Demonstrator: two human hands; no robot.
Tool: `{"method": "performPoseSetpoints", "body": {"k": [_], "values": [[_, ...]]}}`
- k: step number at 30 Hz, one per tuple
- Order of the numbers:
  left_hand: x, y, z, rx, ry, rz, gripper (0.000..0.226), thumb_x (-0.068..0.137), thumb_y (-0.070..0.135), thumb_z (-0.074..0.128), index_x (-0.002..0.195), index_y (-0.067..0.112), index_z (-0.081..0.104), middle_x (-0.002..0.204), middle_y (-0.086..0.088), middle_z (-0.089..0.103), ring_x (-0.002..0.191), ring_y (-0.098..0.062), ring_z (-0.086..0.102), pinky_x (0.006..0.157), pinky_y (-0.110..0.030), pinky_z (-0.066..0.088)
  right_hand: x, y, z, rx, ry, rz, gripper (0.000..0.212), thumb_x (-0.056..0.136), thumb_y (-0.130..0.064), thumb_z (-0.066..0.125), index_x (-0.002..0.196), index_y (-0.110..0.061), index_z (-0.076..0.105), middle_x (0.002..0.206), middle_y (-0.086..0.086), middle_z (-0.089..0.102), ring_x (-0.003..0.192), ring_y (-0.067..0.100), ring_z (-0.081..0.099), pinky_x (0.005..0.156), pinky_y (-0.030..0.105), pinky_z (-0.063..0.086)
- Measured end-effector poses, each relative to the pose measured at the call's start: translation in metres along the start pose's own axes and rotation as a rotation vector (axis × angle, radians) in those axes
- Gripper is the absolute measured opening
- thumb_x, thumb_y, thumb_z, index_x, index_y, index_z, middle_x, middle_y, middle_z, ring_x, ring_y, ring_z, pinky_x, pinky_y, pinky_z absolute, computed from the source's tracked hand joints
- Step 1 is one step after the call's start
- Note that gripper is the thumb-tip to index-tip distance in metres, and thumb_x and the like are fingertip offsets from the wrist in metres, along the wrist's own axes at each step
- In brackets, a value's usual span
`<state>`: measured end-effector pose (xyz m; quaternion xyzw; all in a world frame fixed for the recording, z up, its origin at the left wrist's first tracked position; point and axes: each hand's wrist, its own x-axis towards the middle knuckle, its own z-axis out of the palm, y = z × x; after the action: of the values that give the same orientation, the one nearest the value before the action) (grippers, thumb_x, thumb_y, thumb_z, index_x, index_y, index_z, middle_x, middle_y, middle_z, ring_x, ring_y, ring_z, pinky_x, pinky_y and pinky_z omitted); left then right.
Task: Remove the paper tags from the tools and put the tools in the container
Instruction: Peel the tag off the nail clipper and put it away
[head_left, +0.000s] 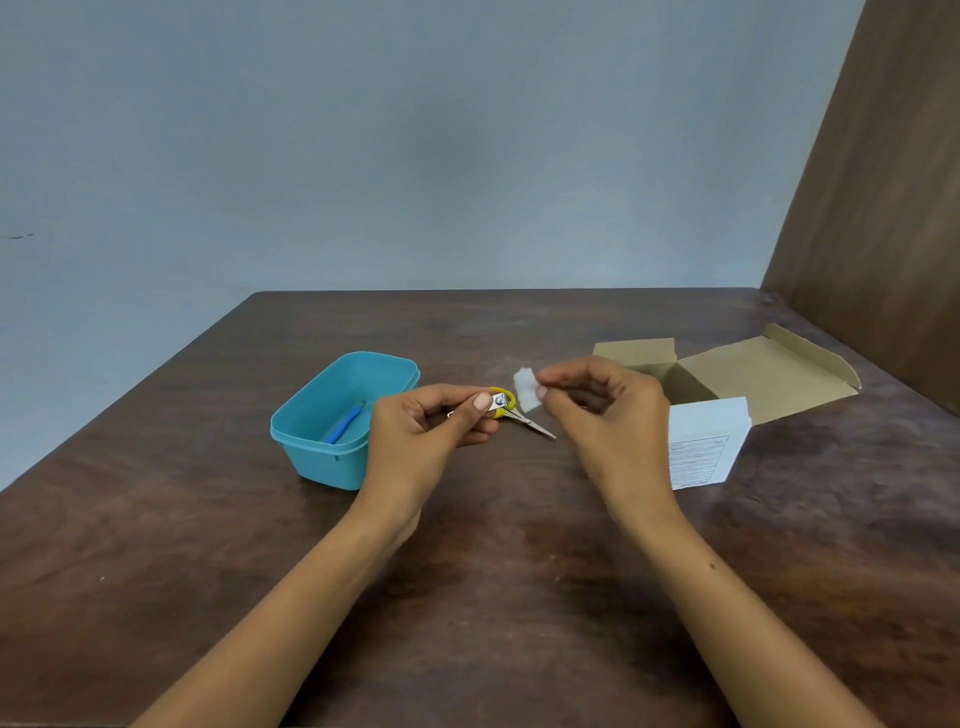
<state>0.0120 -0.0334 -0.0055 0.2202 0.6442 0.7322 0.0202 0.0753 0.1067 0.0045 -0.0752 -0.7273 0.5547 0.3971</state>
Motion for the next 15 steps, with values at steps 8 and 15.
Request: {"method": "performPoseSetpoints", "body": {"k": [8,15], "values": [[-0.004,0.002,0.0,-0.022,0.018,-0.043,0.016,0.081,0.003,0.067,0.096,0.001,0.072,0.076,-0.008,0.075,0.07,-0.014,0.073,0.062,-0.017,0.056,-0.01,0.007,0.01,-0.45,-0.167,-0.567,0.012,0.074,-0.003,0.071,0.083,-0.01,0.074,0.08,-0.001,0.074,0.073,0.01,0.068,0.063,0.03,0.055],[-0.002,0.003,0.0,-0.093,0.02,-0.095,0.011,0.081,0.002,0.067,0.091,0.003,0.072,0.072,-0.007,0.075,0.071,-0.015,0.073,0.061,-0.018,0.057,-0.01,0.006,0.009,-0.328,0.019,-0.447,0.012,0.072,0.001,0.075,0.077,-0.01,0.074,0.075,-0.004,0.073,0.068,0.005,0.068,0.064,0.028,0.056]]}}
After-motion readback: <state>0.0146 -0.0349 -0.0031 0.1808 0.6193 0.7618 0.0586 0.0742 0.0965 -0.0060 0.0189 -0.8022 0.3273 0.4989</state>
